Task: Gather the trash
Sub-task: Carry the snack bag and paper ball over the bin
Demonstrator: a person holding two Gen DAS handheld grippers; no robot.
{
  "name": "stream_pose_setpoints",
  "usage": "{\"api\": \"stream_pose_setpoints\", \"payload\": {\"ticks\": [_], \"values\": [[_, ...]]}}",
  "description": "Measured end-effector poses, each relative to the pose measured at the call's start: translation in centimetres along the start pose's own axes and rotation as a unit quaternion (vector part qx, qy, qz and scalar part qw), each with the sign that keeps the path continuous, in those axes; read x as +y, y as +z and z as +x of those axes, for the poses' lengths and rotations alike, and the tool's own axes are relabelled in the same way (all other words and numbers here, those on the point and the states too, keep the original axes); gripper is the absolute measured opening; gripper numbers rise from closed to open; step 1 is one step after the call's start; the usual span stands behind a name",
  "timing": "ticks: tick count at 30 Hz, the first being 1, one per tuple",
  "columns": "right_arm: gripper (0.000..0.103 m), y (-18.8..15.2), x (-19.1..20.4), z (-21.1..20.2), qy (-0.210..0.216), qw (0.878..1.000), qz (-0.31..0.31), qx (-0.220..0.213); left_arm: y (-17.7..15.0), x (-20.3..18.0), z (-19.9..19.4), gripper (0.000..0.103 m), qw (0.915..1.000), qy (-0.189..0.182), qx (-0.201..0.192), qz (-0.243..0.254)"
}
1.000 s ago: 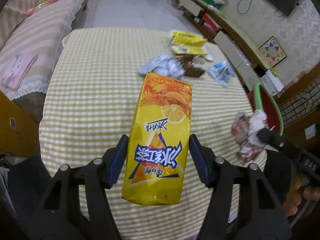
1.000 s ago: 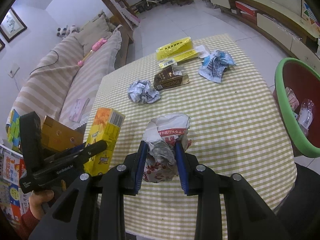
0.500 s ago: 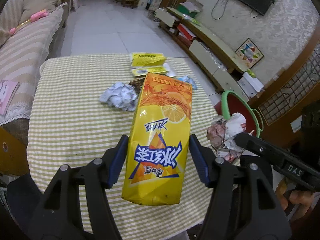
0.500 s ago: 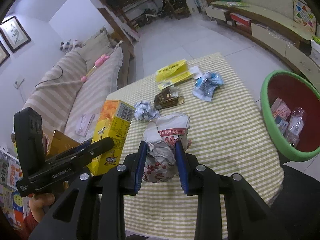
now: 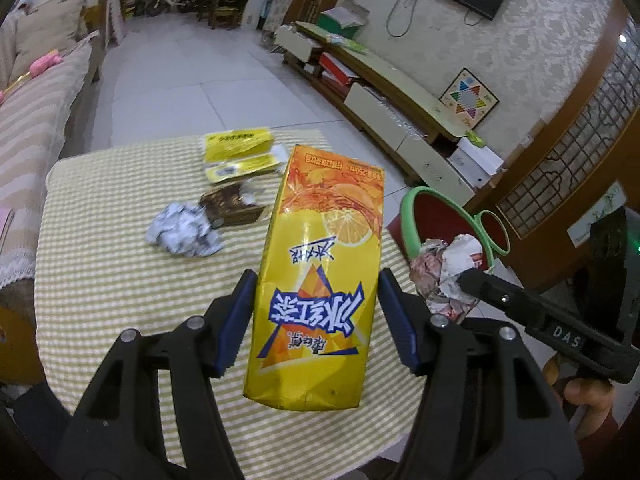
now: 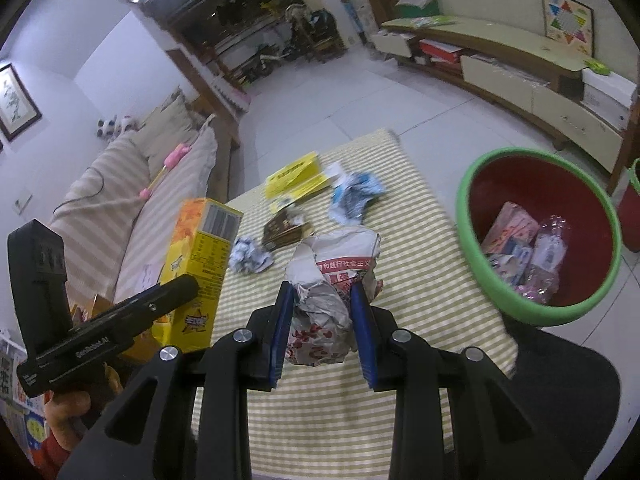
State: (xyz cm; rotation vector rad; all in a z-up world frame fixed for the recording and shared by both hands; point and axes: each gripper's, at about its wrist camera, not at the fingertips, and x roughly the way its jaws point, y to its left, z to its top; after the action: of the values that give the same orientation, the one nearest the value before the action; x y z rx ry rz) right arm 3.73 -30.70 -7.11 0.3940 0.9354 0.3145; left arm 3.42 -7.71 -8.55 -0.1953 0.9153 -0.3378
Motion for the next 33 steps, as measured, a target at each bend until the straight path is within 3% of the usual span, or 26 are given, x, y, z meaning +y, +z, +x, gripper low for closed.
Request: {"api": "stream_pose_setpoints", "payload": {"ticks": [17,27,33], "values": [[0.029,2.0,-10.0,-3.1,-0.081,0.993,0.062,-0.054,3.7,-7.5,5.7,0.059,0.9971,-0.051,0.016,0.055],[0.029,1.4,-16.9,-5.1,-0.131,0.979,0.137,-0.078,4.5,-14.6,12.9,0.059,0.9868,-0.101,0.073,0.104],[0.029,2.2,-19.3,-5.7,-0.15,0.974,0.146,-0.087,5.1,-18.1,16.6,0.059,0.9795,-0.119,0.1,0.128]]}}
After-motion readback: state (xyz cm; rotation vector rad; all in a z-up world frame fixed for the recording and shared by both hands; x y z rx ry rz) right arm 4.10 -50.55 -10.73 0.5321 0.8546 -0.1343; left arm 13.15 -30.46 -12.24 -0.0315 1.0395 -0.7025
